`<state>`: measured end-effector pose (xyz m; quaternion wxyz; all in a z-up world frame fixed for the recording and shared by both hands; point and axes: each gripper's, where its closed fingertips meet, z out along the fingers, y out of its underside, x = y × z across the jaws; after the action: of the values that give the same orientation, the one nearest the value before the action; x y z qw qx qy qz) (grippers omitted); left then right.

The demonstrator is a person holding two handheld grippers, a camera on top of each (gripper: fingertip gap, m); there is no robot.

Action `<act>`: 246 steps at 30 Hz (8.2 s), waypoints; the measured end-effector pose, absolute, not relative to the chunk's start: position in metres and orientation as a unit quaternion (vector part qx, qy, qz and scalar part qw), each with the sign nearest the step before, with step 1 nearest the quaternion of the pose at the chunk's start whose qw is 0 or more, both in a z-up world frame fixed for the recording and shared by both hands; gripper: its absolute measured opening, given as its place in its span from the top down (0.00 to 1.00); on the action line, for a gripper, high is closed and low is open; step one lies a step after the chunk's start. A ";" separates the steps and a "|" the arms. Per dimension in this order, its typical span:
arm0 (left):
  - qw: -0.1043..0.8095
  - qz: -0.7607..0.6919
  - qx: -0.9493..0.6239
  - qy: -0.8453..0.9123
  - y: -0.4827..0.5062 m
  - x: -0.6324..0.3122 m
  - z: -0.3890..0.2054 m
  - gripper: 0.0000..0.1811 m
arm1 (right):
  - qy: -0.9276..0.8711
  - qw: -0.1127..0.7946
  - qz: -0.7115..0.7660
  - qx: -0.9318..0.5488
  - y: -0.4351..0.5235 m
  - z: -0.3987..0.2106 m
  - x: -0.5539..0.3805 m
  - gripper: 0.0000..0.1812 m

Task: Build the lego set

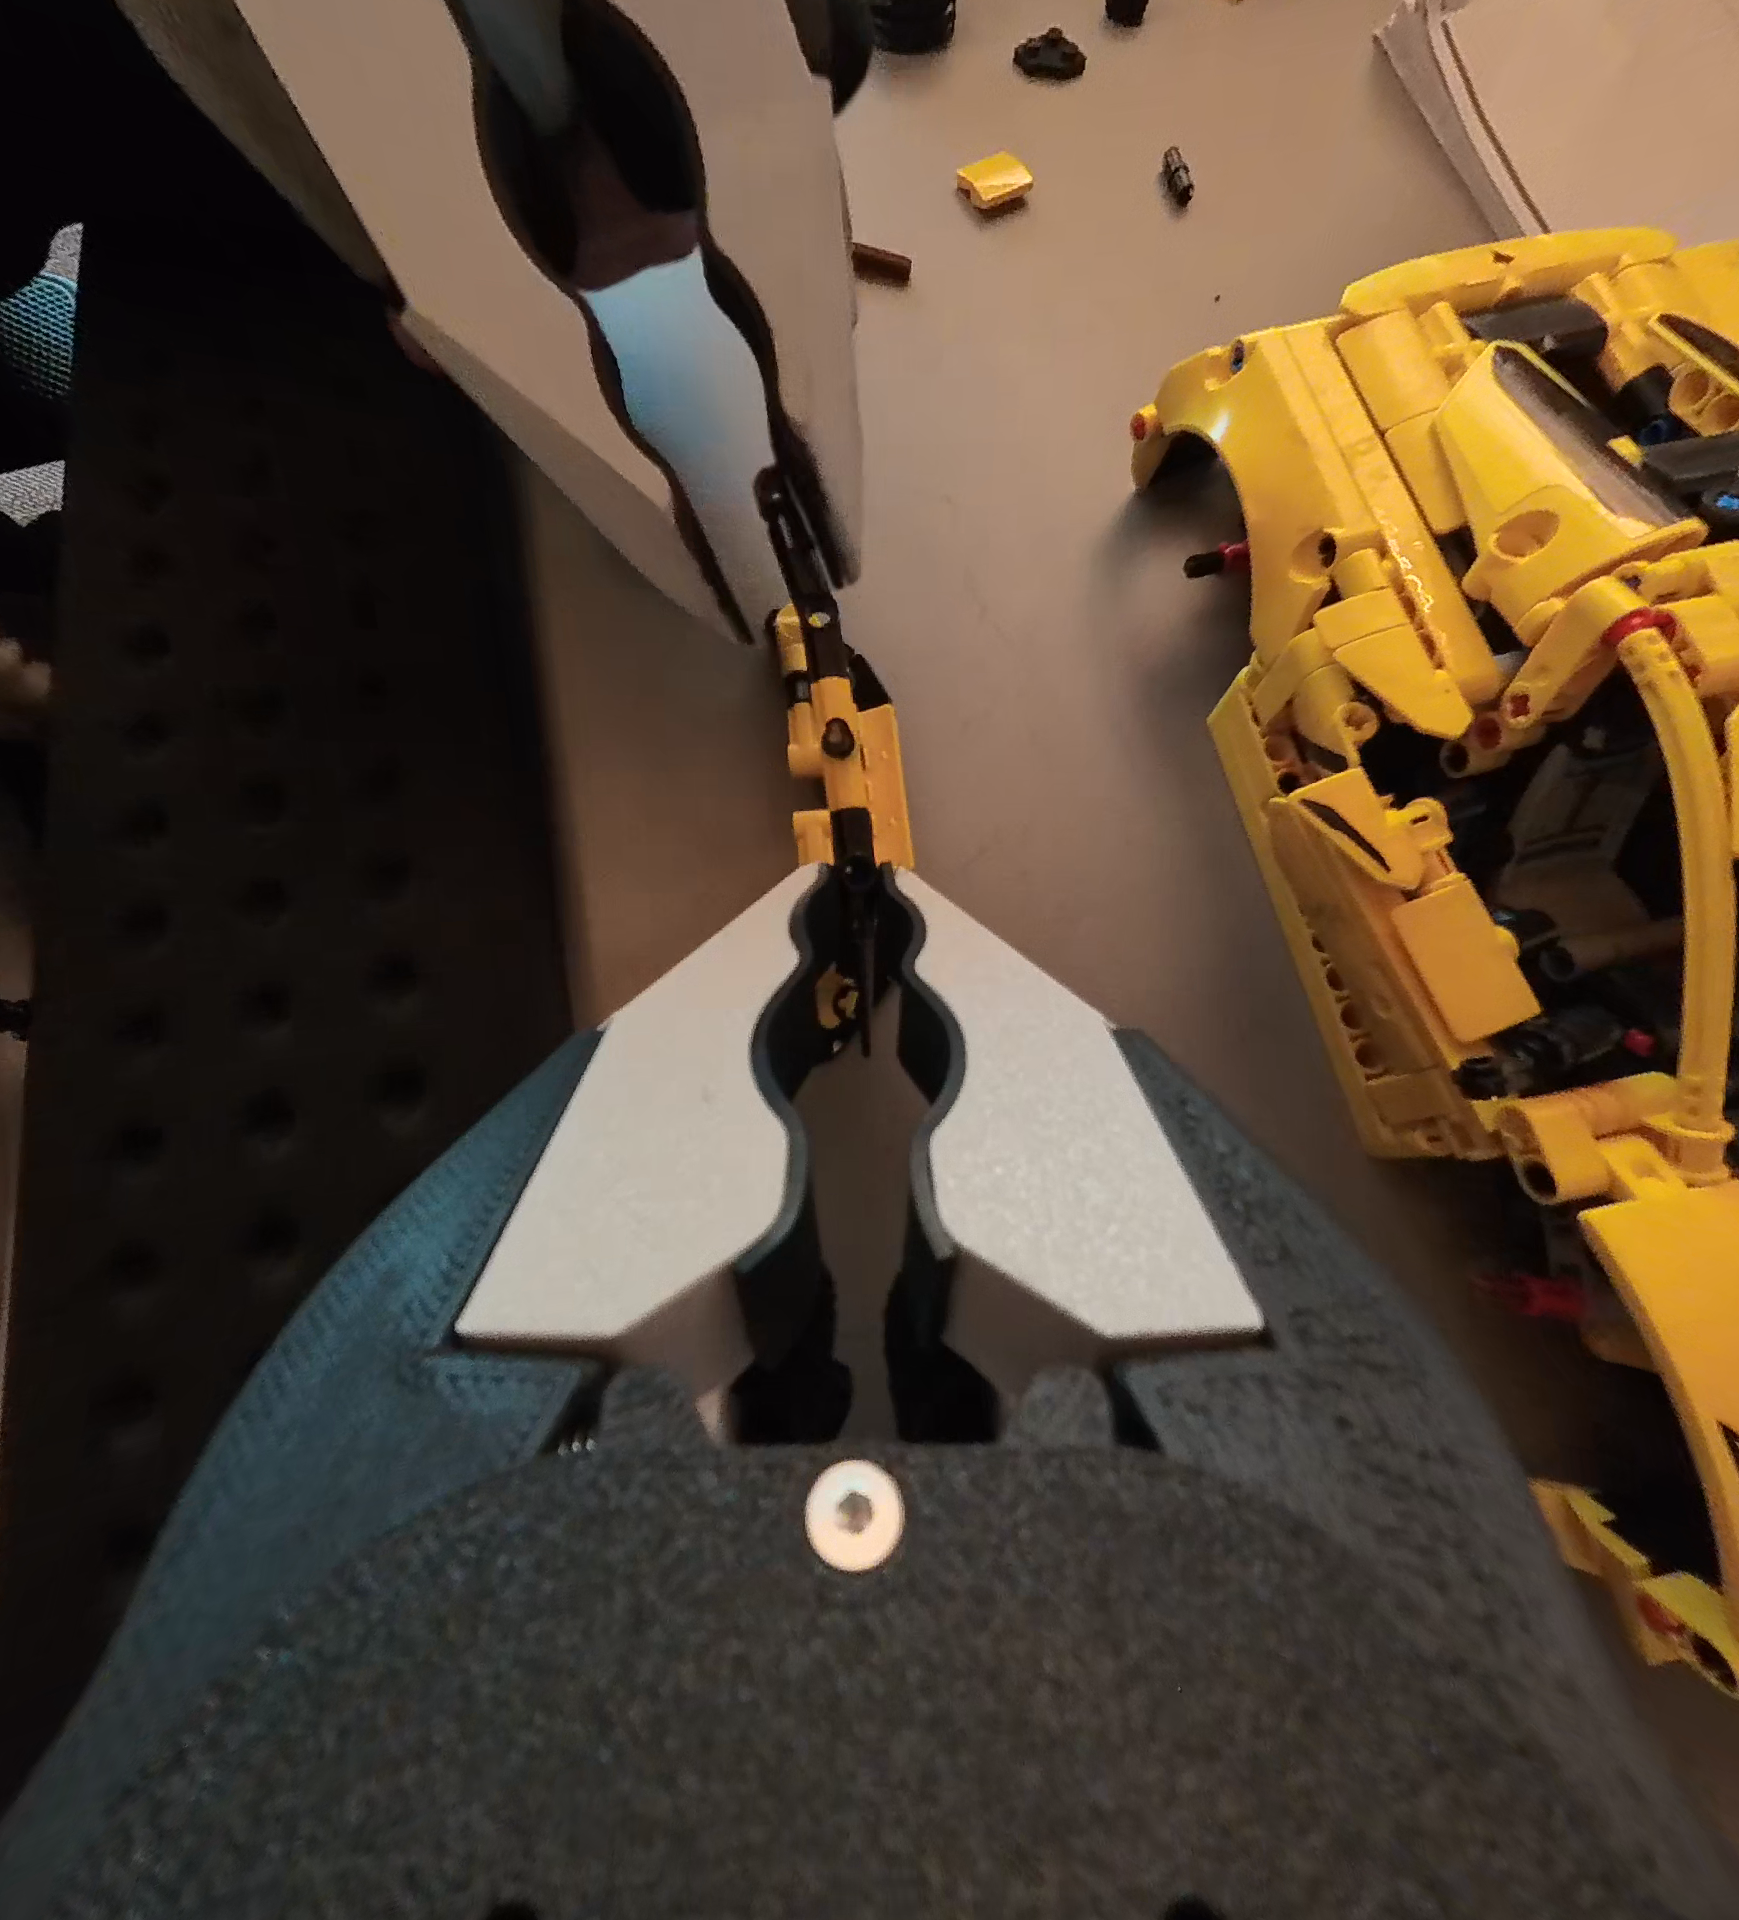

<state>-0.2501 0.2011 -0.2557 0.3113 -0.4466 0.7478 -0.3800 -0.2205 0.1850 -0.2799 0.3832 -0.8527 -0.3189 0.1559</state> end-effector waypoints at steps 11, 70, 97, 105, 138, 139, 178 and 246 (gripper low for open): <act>0.287 -0.374 -0.443 0.763 0.203 -0.249 -0.269 0.96 | -0.321 0.385 0.157 -0.851 0.185 -0.279 -0.222 0.96; 0.206 -0.381 -0.428 0.794 0.197 -0.244 -0.276 0.96 | -0.368 0.375 0.140 -0.840 0.185 -0.276 -0.215 0.96; 0.203 -0.357 -0.429 0.805 0.193 -0.242 -0.277 0.96 | -0.378 0.382 0.124 -0.834 0.184 -0.277 -0.215 0.90; 0.201 -0.368 -0.432 0.798 0.192 -0.242 -0.277 0.96 | -0.375 0.366 0.153 -0.838 0.180 -0.280 -0.216 0.95; 0.044 -0.447 -0.534 0.716 0.199 -0.237 -0.277 0.96 | -0.536 0.351 -0.138 -0.755 0.199 -0.292 -0.217 0.85; 0.037 -0.450 -0.537 0.713 0.199 -0.238 -0.277 0.96 | -0.542 0.345 -0.136 -0.754 0.199 -0.292 -0.217 0.85; 0.297 -0.632 -0.552 0.456 0.221 -0.225 -0.188 0.89 | -0.281 0.502 0.226 -0.786 0.221 -0.216 -0.234 0.86; 0.087 -0.444 -0.576 0.680 0.179 -0.181 -0.268 0.86 | -0.135 0.465 0.222 -0.846 0.228 -0.242 -0.151 0.96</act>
<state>-0.1813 0.1793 -0.2676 0.0875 -0.5765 0.6802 -0.4442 -0.1514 0.2284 -0.2418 0.4654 -0.8462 -0.1348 0.2217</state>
